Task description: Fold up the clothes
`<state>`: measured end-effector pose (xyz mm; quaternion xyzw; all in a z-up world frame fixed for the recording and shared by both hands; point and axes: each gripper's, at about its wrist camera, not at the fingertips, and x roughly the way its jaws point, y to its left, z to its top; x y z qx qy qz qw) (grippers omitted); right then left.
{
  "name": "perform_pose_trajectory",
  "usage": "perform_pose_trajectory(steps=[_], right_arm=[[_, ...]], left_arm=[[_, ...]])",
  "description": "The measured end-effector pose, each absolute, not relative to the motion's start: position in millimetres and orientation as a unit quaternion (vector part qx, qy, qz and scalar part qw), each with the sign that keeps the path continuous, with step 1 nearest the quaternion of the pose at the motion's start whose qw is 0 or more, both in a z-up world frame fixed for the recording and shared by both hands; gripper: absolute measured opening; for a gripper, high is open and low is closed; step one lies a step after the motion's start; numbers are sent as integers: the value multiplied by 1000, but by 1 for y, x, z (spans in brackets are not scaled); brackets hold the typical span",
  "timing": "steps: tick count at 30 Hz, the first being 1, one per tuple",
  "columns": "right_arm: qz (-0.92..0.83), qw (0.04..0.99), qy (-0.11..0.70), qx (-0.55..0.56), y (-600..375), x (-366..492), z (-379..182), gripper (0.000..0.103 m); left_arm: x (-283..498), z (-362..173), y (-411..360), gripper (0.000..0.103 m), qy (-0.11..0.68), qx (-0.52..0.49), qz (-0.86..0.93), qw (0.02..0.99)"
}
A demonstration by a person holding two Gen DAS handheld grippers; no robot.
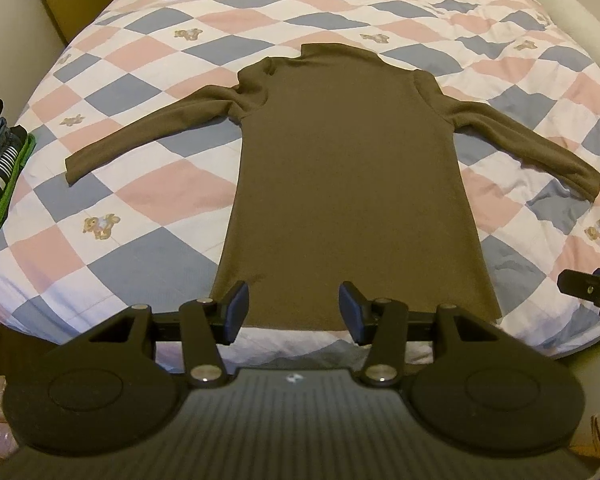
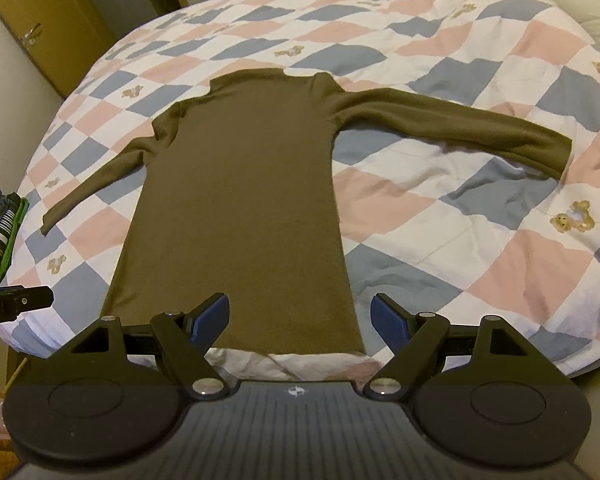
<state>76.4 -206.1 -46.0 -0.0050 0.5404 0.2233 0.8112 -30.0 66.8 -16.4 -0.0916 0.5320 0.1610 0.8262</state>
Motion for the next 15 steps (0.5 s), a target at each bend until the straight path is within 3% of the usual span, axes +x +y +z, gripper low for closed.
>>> perform_pose_trajectory(steps=[10, 15], right_arm=[[228, 786, 574, -19, -153, 108, -86, 81], [241, 770, 590, -38, -92, 133, -112, 81]], left_arm=[[-32, -66, 181, 47, 502, -276, 206, 794], [-14, -96, 246, 47, 511, -298, 239, 770]])
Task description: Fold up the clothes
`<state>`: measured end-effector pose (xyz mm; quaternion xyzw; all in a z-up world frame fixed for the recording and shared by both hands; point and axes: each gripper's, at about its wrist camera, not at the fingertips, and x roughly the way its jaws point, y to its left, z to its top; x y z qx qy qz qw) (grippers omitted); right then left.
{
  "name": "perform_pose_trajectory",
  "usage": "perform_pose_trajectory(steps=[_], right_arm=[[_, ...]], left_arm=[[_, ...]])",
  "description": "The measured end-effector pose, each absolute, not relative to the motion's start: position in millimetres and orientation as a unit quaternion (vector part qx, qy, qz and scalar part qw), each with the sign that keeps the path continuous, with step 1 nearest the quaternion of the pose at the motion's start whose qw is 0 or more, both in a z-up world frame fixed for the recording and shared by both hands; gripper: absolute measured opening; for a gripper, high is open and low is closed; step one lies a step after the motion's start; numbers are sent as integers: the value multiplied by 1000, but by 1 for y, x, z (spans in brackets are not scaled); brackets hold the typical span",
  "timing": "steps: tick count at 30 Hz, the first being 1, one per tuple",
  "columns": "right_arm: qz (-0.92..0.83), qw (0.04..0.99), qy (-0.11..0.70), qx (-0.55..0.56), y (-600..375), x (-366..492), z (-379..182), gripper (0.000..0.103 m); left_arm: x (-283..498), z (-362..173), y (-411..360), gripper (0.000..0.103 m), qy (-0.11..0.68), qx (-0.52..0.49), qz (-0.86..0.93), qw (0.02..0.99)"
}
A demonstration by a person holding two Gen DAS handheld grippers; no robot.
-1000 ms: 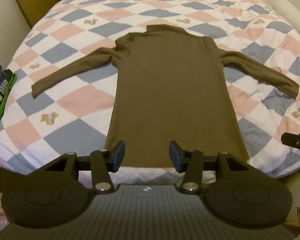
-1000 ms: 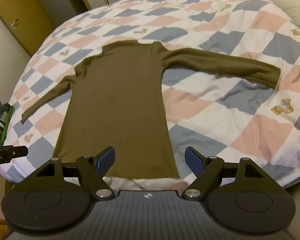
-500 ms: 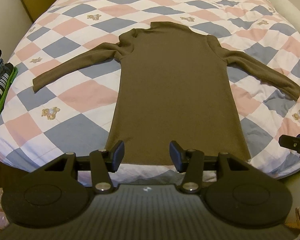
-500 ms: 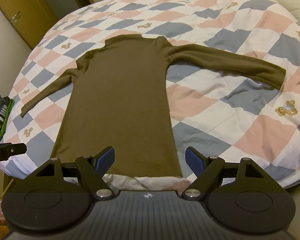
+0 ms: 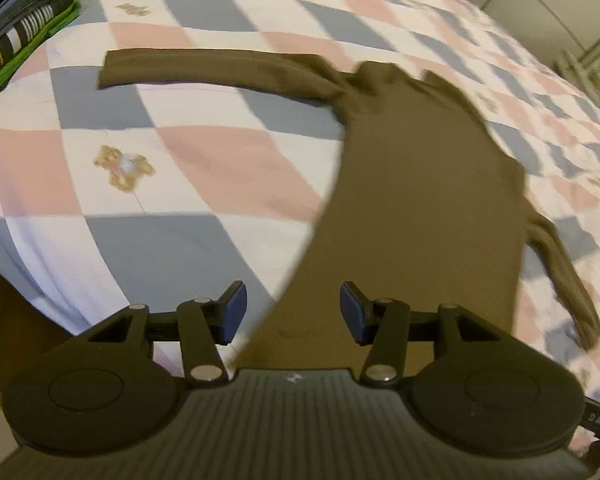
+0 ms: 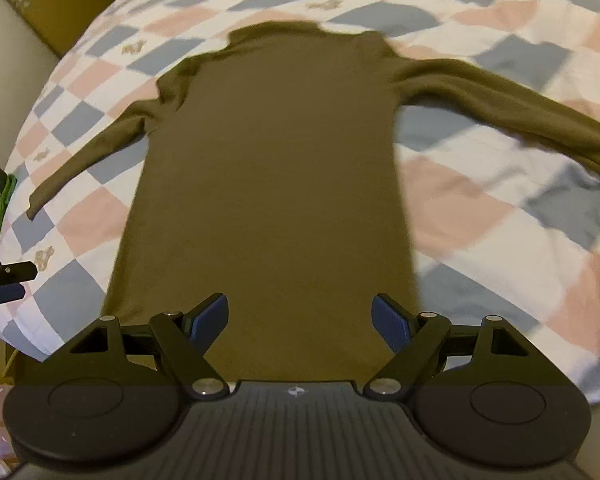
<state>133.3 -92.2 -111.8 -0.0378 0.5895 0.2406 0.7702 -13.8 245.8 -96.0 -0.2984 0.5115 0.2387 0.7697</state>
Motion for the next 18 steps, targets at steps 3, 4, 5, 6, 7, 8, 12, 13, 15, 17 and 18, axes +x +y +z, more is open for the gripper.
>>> perform_pose_trajectory(steps=[3, 4, 5, 6, 7, 8, 12, 13, 15, 17, 18], right_arm=[[265, 761, 589, -53, -35, 149, -127, 81], [277, 758, 587, -58, -15, 154, -133, 80], [292, 755, 583, -63, 7, 159, -138, 80], [306, 753, 578, -67, 28, 164, -142, 80], [320, 751, 573, -72, 50, 170, -147, 80], [333, 749, 567, -74, 71, 176, -152, 80], [370, 743, 553, -75, 151, 200, -170, 79], [380, 742, 547, -78, 168, 205, -174, 77], [404, 740, 529, -95, 194, 209, -178, 74], [430, 738, 508, -115, 221, 211, -182, 72], [446, 735, 493, -134, 233, 209, -184, 72]], left_arm=[[3, -114, 281, 47, 523, -302, 247, 758], [9, -121, 294, 47, 529, -305, 248, 752], [16, -128, 306, 47, 533, -308, 249, 748], [21, -133, 316, 47, 535, -309, 251, 745], [27, -137, 328, 47, 536, -310, 254, 743], [33, -141, 340, 47, 536, -312, 257, 742], [49, -156, 389, 47, 526, -335, 275, 731], [51, -159, 401, 47, 521, -345, 280, 729], [52, -165, 425, 47, 508, -373, 292, 720], [50, -171, 449, 47, 494, -397, 307, 710], [50, -174, 460, 47, 488, -408, 315, 705]])
